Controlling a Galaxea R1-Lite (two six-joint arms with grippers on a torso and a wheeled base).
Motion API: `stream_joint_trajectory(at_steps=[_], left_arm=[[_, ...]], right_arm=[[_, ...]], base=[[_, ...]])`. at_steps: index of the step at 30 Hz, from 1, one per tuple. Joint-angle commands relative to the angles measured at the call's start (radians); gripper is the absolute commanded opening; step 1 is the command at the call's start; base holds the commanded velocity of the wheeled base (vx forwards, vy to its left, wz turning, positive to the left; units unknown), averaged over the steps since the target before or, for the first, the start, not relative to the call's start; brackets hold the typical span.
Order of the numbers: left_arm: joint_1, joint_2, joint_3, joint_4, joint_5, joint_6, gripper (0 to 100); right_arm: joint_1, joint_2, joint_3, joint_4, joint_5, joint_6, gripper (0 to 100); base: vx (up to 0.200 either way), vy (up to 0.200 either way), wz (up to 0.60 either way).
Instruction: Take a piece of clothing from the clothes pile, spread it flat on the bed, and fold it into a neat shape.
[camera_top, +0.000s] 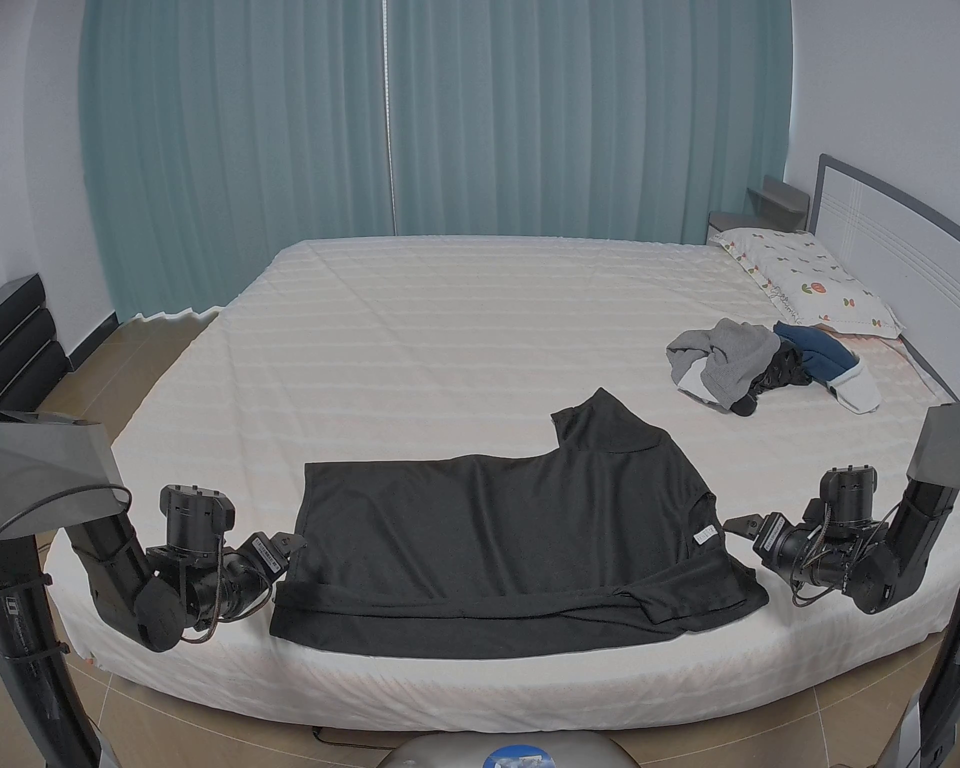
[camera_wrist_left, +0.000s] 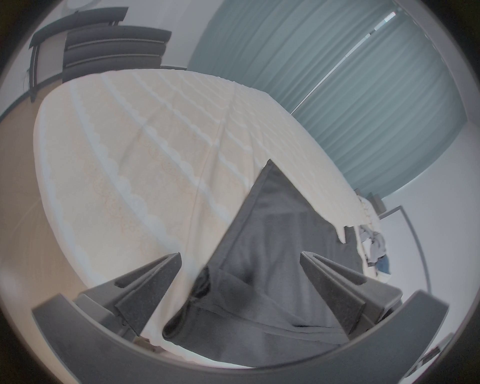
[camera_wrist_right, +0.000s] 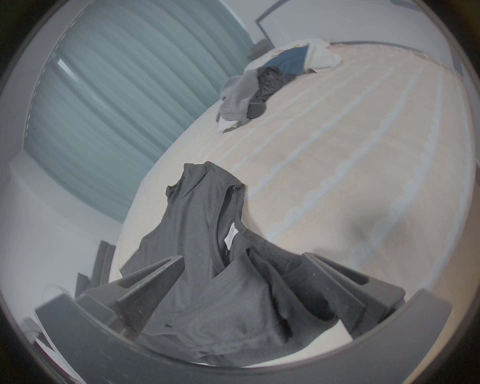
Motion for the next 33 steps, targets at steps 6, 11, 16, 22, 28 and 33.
stream_joint_trajectory(at_steps=[6, 11, 16, 22, 28, 33], left_arm=[[-0.006, -0.110, 0.047, 0.005, -0.076, -0.099, 100], [-0.029, -0.113, 0.066, 0.005, -0.076, -0.099, 100], [-0.035, -0.099, 0.072, -0.002, -0.073, -0.089, 100], [-0.032, -0.121, 0.060, 0.001, -0.062, -0.088, 100], [-0.035, -0.187, 0.081, 0.031, -0.059, -0.043, 100], [-0.102, -0.205, 0.081, 0.194, -0.061, -0.013, 100]], right_arm=[[0.011, -0.111, 0.100, -0.003, 0.066, 0.173, 100], [0.017, -0.116, 0.131, -0.003, 0.102, 0.195, 100], [0.015, -0.114, 0.143, -0.004, 0.106, 0.193, 100], [0.017, -0.105, 0.152, -0.004, 0.108, 0.193, 100], [0.017, -0.111, 0.158, -0.004, 0.108, 0.192, 100], [0.024, -0.105, 0.161, -0.004, 0.108, 0.190, 100]], base=[[0.000, -0.033, 0.00], [0.000, -0.200, 0.00], [0.000, -0.120, 0.00], [0.000, 0.000, 0.00], [0.000, 0.000, 0.00], [0.000, 0.000, 0.00]])
